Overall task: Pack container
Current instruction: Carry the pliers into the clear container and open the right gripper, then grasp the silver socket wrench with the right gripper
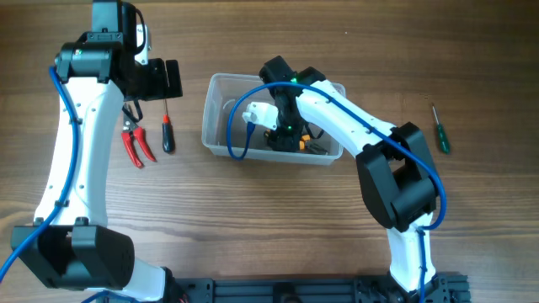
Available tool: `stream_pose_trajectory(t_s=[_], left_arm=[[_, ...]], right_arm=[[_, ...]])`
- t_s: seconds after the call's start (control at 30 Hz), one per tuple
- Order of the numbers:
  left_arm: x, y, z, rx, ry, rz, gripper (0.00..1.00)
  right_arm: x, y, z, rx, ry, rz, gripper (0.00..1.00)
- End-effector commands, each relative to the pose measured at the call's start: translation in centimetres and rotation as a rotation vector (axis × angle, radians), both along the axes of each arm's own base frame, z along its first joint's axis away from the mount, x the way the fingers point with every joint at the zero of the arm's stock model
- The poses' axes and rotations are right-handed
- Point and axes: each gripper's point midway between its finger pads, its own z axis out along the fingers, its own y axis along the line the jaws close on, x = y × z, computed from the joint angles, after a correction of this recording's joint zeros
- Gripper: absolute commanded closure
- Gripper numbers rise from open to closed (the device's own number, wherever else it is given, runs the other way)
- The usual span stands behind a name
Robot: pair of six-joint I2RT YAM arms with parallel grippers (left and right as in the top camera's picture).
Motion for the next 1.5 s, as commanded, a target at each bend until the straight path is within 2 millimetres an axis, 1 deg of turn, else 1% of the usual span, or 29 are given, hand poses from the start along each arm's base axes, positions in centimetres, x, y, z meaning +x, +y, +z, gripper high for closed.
stream_pose_trajectory(t_s=[0.0, 0.03, 0.07, 0.1, 0.13, 0.17, 0.2, 0.23, 0.3, 0.33, 0.4, 0.43, 0.47, 0.5, 0.57, 0.63, 0.7, 0.77, 0.83, 0.87, 0.9, 0.93, 1.0, 1.03, 1.1, 1.2, 1.37, 1.43, 1.47], left_arm=[[0.3, 0.5, 0.0, 0.01, -0.001, 0.008, 0.0], [0.3, 0.5, 0.0, 0.01, -0.001, 0.007, 0.0], [0.3, 0.5, 0.0, 0.01, -0.001, 0.007, 0.0], [0.3, 0.5, 0.0, 0.01, -0.001, 0.008, 0.0], [0.3, 0.5, 0.0, 0.01, -0.001, 0.007, 0.0], [0.3, 0.5, 0.0, 0.01, -0.001, 0.008, 0.0], [0.3, 0.5, 0.0, 0.01, -0.001, 0.008, 0.0], [0.3, 0.5, 0.0, 0.01, -0.001, 0.007, 0.0], [0.3, 0.5, 0.0, 0.01, -0.001, 0.007, 0.0], [0.3, 0.5, 0.0, 0.01, -0.001, 0.008, 0.0], [0.5, 0.5, 0.1, 0.01, -0.007, 0.008, 0.0], [1.1, 0.5, 0.3, 0.01, -0.034, 0.008, 0.0], [1.5, 0.6, 0.6, 0.019, -0.054, 0.009, 0.0], [1.7, 0.9, 0.7, 0.032, -0.062, 0.015, 0.0], [1.8, 1.5, 0.8, 0.041, -0.07, 0.033, 0.0], [1.8, 3.2, 0.8, 0.042, -0.071, 0.074, 0.0], [1.4, 6.2, 0.8, 0.034, -0.071, 0.175, 0.0], [0.7, 9.7, 0.8, 0.026, -0.072, 0.285, 0.0], [-0.5, 13.7, 0.8, 0.017, -0.076, 0.413, 0.0], [-1.7, 16.6, 0.8, 0.011, -0.079, 0.507, 0.0], [-2.5, 18.4, 0.8, 0.007, -0.082, 0.563, 0.0], [-3.2, 19.8, 0.8, 0.009, -0.085, 0.601, 0.0], [-4.7, 22.6, 0.9, 0.012, -0.092, 0.678, 0.0], [-5.4, 23.7, 0.9, 0.012, -0.094, 0.711, 0.0], [-6.5, 25.2, 0.9, 0.014, -0.093, 0.754, 0.0], [-7.4, 26.2, 0.9, 0.016, -0.093, 0.788, 0.0], [-7.6, 26.4, 0.9, 0.017, -0.093, 0.794, 0.0], [-7.6, 26.4, 0.9, 0.017, -0.093, 0.794, 0.0], [-7.6, 26.4, 0.9, 0.017, -0.093, 0.794, 0.0]], right_arm=[[1.8, 1.6, 3.2, 0.067, -0.049, -0.092, 0.41], [2.2, 1.8, 4.1, 0.079, -0.065, -0.102, 0.41], [3.5, 2.6, 7.2, 0.124, -0.119, -0.135, 0.41], [4.1, 3.0, 8.8, 0.148, -0.146, -0.153, 0.4], [5.1, 3.4, 11.6, 0.188, -0.193, -0.197, 0.39], [6.1, 3.4, 13.9, 0.214, -0.233, -0.263, 0.38], [6.9, 3.1, 15.7, 0.235, -0.264, -0.33, 0.37], [7.6, 2.4, 17.7, 0.26, -0.291, -0.407, 0.37], [8.4, 0.5, 20.4, 0.288, -0.309, -0.505, 0.37], [8.7, -1.5, 21.5, 0.294, -0.308, -0.577, 0.37], [9.3, -5.2, 22.3, 0.284, -0.297, -0.693, 0.37], [9.6, -8.3, 22.4, 0.266, -0.278, -0.788, 0.38], [9.6, -11.6, 22.1, 0.239, -0.249, -0.881, 0.37], [9.6, -14.3, 21.7, 0.212, -0.225, -0.952, 0.37], [9.2, -18.8, 21.1, 0.167, -0.189, -1.053, 0.37], [8.6, -24.0, 20.7, 0.129, -0.16, -1.168, 0.37], [7.8, -27.8, 20.4, 0.098, -0.148, -1.208, 0.37], [6.8, -30.4, 20.2, 0.069, -0.131, -1.219, 0.36], [6.2, -32.2, 20.0, 0.058, -0.117, -1.26, 0.36], [5.7, -33.0, 19.7, 0.049, -0.105, -1.269, 0.36], [5.5, -33.2, 19.2, 0.041, -0.09, -1.273, 0.39], [5.3, -33.2, 18.9, 0.037, -0.079, -1.275, 0.42], [4.3, -32.9, 17.2, 0.012, -0.015, -1.276, 0.53], [3.7, -32.3, 16.2, 0.015, 0.034, -1.271, 0.55], [3.0, -31.3, 14.5, 0.038, 0.11, -1.266, 0.56], [1.1, -29.9, 10.9, 0.044, 0.238, -1.262, 0.57], [-2.3, -28.2, 4.7, 0.014, 0.374, -1.223, 0.59], [-3.4, -27.5, 3.0, -0.001, 0.402, -1.207, 0.61], [-3.7, -27.2, 2.6, -0.005, 0.408, -1.2, 0.64]])
